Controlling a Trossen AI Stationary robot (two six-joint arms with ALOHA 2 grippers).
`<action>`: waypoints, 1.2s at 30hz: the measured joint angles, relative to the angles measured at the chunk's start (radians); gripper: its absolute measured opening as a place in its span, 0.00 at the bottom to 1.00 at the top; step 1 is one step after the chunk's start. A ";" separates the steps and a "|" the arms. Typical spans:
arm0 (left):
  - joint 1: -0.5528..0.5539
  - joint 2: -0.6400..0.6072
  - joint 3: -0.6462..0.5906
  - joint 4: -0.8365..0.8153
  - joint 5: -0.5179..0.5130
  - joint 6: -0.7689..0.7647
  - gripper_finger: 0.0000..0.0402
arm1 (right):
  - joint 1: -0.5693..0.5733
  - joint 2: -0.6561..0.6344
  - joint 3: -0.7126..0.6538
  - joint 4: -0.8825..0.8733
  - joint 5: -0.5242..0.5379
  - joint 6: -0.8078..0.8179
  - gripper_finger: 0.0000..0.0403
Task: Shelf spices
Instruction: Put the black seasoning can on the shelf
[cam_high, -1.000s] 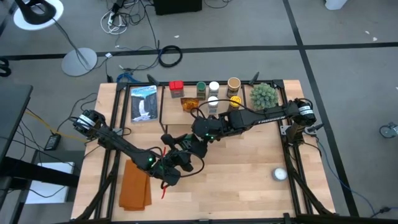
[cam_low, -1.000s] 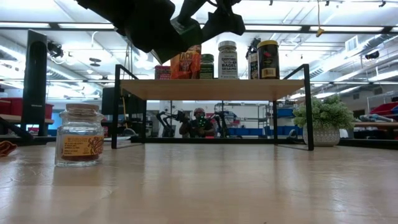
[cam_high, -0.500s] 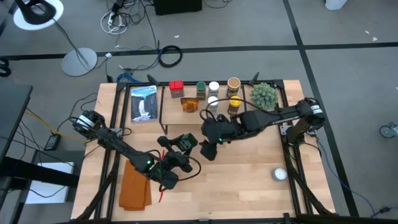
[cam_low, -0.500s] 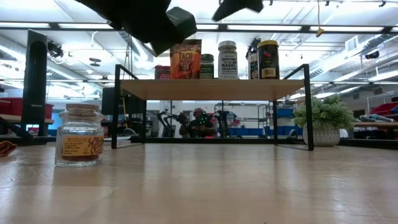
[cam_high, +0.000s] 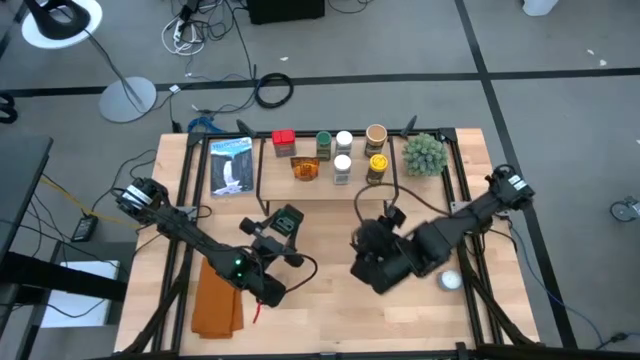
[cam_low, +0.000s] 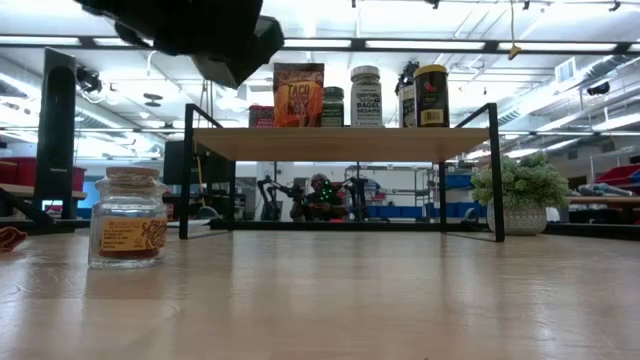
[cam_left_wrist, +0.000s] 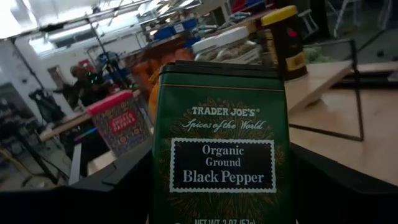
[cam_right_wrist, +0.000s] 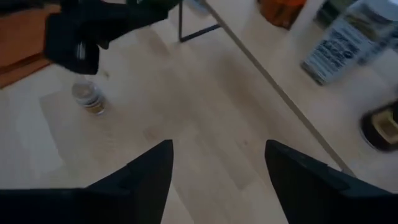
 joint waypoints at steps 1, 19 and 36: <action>0.007 0.000 0.000 -0.035 -0.001 -0.054 0.74 | 0.021 -0.001 -0.011 -0.002 0.025 0.034 0.62; 0.146 -0.099 0.002 -0.155 0.002 -0.371 0.74 | 0.170 0.001 -0.163 0.011 0.158 0.327 0.59; 0.118 -0.188 0.003 -0.125 0.020 -0.322 0.74 | 0.158 0.001 -0.163 0.067 0.204 0.297 0.57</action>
